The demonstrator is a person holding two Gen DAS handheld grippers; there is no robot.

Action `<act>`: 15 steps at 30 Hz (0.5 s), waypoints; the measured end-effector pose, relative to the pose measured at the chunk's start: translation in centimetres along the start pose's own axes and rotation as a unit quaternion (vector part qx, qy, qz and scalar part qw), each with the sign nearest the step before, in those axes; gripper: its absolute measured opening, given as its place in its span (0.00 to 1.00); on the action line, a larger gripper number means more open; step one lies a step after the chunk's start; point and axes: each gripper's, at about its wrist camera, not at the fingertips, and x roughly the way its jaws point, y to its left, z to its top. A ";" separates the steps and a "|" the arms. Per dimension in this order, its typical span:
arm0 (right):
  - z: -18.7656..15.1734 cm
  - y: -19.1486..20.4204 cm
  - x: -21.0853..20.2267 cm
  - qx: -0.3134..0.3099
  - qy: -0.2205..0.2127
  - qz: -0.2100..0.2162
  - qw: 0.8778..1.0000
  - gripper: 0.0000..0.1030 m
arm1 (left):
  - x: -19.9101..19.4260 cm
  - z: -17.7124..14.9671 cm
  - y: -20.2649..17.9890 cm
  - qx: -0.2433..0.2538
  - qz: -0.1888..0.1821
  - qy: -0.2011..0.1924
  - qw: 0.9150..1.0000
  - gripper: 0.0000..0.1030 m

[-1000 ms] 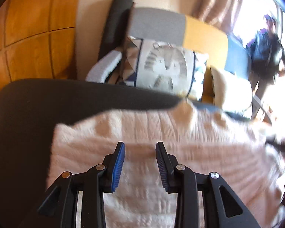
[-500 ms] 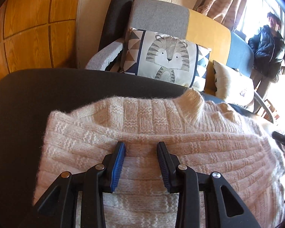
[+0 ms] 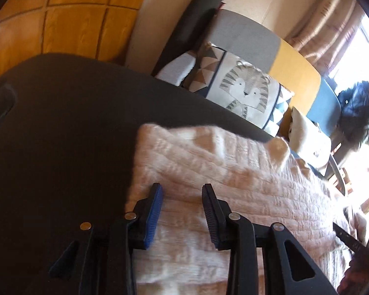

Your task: Fold clothes

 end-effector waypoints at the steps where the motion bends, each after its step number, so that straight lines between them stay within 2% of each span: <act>1: 0.0 -0.2 0.1 0.007 -0.003 0.000 1.000 0.14 | -0.2 0.0 -0.1 0.003 0.002 0.001 1.000 0.32; 6: 0.4 0.5 -0.7 -0.001 0.005 -0.016 1.000 0.17 | -1.1 0.0 -0.7 0.018 0.012 0.004 1.000 0.32; 8: 0.2 0.4 -2.2 0.015 -0.006 0.006 1.000 0.24 | -2.0 -0.5 -0.9 0.026 0.005 0.004 1.000 0.33; 11: -0.8 1.5 -4.4 0.006 -0.016 0.038 0.999 0.27 | -3.6 -2.0 -1.5 0.046 -0.021 0.014 0.999 0.33; 14: -2.4 3.4 -6.1 -0.035 -0.017 0.055 0.998 0.27 | -5.2 -3.9 -1.7 0.064 -0.038 0.011 0.997 0.33; 15: -3.0 4.0 -6.2 -0.051 -0.012 0.048 0.997 0.27 | -5.1 -4.3 -1.7 0.069 -0.035 0.018 0.997 0.34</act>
